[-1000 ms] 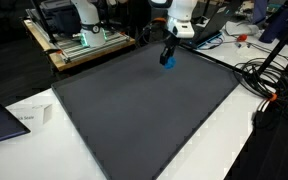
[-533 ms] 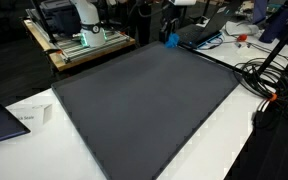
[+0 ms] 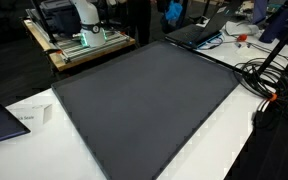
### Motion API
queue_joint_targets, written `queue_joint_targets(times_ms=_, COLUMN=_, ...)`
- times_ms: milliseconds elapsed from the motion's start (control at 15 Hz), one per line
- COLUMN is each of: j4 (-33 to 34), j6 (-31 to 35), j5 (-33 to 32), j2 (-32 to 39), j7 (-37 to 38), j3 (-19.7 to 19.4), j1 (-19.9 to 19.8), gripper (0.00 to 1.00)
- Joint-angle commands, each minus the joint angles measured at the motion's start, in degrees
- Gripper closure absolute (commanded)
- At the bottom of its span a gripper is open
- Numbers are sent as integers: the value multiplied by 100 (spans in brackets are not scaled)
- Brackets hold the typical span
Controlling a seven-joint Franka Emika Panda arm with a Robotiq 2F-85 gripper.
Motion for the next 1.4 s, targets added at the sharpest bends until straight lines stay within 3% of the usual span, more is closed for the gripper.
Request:
queue_joint_targets(times_ms=0, j4=393, j6=-490, j5=191, j2=-184, j7=174, j3=-72, j1=-4, gripper=100)
queue_joint_targets(times_ms=667, j4=1533, j6=-1528, j5=76, j2=-227, j7=648, j3=-274, j1=-72, gripper=100)
queue_joint_targets(times_ms=733, j4=1637, j6=-1612, j5=23, j2=-219, j7=710, j3=-291, j1=-73, gripper=75)
queue_joint_targets(times_ms=867, j4=1819, j6=-1744, j5=8, j2=-189, j7=796, j3=-324, j1=-82, gripper=67)
queue_joint_targets(times_ms=1333, j4=2090, j6=-1976, j5=-177, j2=-140, j7=901, j3=-361, j1=-69, gripper=19)
